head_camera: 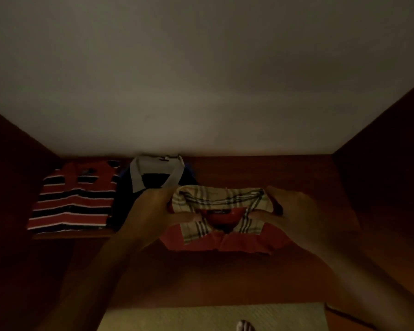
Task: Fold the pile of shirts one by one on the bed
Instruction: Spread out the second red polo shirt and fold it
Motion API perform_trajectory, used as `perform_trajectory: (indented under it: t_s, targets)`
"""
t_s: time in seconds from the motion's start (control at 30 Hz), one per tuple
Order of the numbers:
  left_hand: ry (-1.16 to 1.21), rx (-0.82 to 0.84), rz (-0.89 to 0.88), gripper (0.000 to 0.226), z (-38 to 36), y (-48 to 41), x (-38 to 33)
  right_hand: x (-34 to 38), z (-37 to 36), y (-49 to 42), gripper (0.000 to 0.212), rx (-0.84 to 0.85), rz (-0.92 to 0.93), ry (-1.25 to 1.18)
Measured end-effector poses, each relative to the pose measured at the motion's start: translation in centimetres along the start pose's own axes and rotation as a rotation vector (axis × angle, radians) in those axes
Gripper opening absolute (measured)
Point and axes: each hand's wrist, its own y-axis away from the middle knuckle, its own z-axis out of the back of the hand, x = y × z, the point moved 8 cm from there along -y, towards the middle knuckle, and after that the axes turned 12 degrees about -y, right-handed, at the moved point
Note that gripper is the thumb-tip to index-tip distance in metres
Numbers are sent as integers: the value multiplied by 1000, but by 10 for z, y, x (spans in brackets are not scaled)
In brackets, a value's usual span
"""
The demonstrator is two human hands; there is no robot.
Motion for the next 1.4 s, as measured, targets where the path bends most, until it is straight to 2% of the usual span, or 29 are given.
perform_trajectory:
  t_s: [0.07, 0.17, 0.3, 0.37, 0.43, 0.53, 0.6, 0.7, 1.07, 1.17, 1.23, 1.27, 1.33, 1.4]
  targets:
    - [4, 20, 7, 69, -23, -38, 11, -39, -8, -35, 67, 69, -16, -63]
    - [-48, 10, 5, 50, -60, -112, 37, -97, -25, -97, 66, 34, -17, -77]
    - [-209, -144, 163, 52, -112, -186, 92, -186, -67, -162, 70, -46, -179, 145]
    - [-269, -263, 119, 53, -142, -194, 96, -210, -95, -171, 70, -90, -195, 150]
    - [-292, -190, 20, 64, -184, -190, 92, -219, -134, -165, 65, -39, -145, 94]
    - [-438, 75, 48, 78, -243, -175, 111, -238, -182, -142, 66, 76, -193, 85]
    - [-583, 78, 41, 79, -257, -170, 121, -249, -193, -131, 70, 58, -180, 196]
    - [-639, 25, 21, 77, -261, -170, 121, -254, -193, -125, 69, -19, -152, 263]
    - [-613, 39, -45, 78, -267, -175, 118, -263, -194, -114, 68, -39, -197, 271]
    - [-610, 47, -44, 77, -266, -178, 118, -264, -193, -121, 71, 4, -200, 264]
    - [-597, 121, -42, 77, -263, -180, 118, -266, -191, -123, 71, 87, -241, 270]
    - [-545, 184, -33, 76, -259, -180, 116, -265, -189, -125, 71, 144, -272, 256]
    - [-280, 298, 34, 70, -241, -174, 109, -253, -176, -124, 68, 261, -360, 146]
    - [-14, 306, 115, 56, -205, -153, 99, -221, -152, -119, 46, 291, -384, -47]
